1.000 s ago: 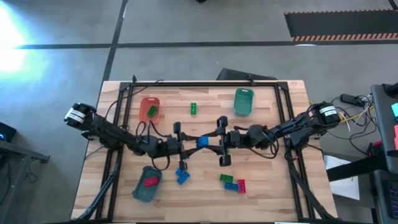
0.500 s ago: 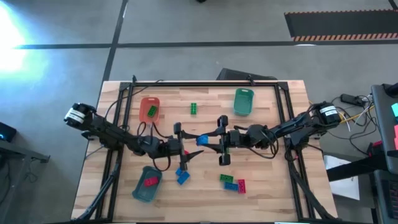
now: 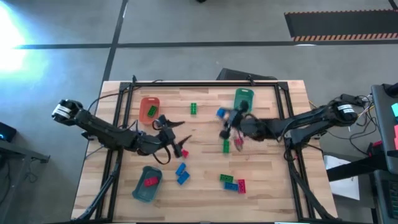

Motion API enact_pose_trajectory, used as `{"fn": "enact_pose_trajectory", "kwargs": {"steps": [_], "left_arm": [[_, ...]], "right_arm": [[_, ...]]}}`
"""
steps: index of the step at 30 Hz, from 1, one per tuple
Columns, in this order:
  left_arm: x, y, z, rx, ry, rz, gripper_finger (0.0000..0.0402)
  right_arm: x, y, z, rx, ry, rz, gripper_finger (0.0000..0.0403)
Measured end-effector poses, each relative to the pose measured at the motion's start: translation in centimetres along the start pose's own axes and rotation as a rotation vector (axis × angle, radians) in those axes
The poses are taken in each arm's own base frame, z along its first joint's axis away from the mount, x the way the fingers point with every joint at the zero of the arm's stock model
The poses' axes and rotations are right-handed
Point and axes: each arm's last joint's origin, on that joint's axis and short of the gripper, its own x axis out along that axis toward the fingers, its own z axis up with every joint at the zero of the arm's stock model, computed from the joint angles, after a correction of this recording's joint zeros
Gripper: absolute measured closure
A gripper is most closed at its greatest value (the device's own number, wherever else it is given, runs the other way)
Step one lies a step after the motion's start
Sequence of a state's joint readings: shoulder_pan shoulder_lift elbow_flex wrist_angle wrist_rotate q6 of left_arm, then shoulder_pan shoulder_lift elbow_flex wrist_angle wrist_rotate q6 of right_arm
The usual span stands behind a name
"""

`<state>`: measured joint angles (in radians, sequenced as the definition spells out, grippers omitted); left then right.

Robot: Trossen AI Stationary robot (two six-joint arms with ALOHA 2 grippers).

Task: Sort & place blocks by color
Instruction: Put the blue game piece into the green bin

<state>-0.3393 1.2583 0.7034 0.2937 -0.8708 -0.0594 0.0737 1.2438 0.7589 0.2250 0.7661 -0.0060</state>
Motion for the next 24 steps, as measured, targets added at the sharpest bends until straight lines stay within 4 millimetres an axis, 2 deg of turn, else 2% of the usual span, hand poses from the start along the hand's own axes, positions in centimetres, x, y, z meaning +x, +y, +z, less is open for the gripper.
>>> {"fn": "enact_pose_trajectory", "kwargs": {"steps": [5,8,10,14,18,24], "left_arm": [[-0.2,0.5,0.0,-0.08,0.001,0.07,0.0116],[-0.1,0.5,-0.1,-0.081,0.003,0.075,0.0116],[-0.1,0.5,-0.2,-0.075,0.008,0.077,0.0116],[0.0,0.4,-0.4,-0.071,0.011,0.078,0.0116],[0.1,0.4,-0.4,-0.072,0.012,0.079,0.0116],[0.0,0.4,-0.4,-0.072,0.012,0.082,0.0116]], "right_arm": [[2.9,-6.4,-3.3,0.164,0.294,-0.307,0.0281],[4.7,-9.8,-5.7,0.296,0.44,-0.396,0.0281],[5.6,-11.1,-7.0,0.349,0.515,-0.391,0.0281],[6.8,-12.1,-8.2,0.41,0.565,-0.364,0.0281],[7.3,-12.0,-8.9,0.399,0.598,-0.371,0.0281],[7.6,-11.8,-9.5,0.392,0.622,-0.373,0.026]]}}
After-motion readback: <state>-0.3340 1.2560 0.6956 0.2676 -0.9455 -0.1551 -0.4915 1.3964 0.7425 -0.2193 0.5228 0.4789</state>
